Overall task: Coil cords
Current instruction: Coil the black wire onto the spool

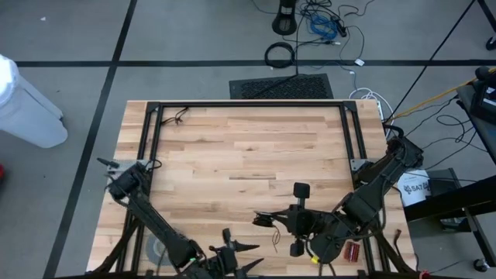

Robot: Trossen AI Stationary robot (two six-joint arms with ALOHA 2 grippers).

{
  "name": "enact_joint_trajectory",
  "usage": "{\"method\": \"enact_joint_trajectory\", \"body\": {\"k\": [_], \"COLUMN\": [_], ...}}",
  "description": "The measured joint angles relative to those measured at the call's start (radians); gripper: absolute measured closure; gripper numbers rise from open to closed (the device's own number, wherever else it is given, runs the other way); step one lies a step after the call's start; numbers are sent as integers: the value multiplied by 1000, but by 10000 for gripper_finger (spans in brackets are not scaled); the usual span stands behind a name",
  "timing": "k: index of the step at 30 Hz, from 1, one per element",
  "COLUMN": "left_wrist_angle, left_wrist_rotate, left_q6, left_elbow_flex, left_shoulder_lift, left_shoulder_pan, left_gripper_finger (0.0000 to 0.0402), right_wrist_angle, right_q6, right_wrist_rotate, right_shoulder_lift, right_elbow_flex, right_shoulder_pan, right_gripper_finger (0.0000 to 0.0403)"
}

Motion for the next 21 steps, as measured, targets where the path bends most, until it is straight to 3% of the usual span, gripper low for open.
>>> {"method": "enact_joint_trajectory", "body": {"k": [5, 10, 17, 21], "left_wrist_angle": [477, 858, 893, 903], "left_wrist_rotate": [17, 152, 443, 558], "left_q6": [355, 640, 620, 620], "left_elbow_flex": [0, 0, 2, 42], "left_shoulder_lift": [132, 232, 241, 241], "left_shoulder_pan": [25, 74, 186, 213], "left_gripper_finger": [224, 224, 224, 224], "right_wrist_angle": [8, 11, 105, 149], "right_q6": [-24, -30, -116, -145], "right_wrist_rotate": [-4, -2, 8, -1], "right_shoulder_lift": [-41, -94, -116, -119], "right_elbow_flex": [0, 0, 0, 0], "right_shoulder_pan": [45, 104, 156, 155], "right_gripper_finger": [403, 403, 403, 403]}}
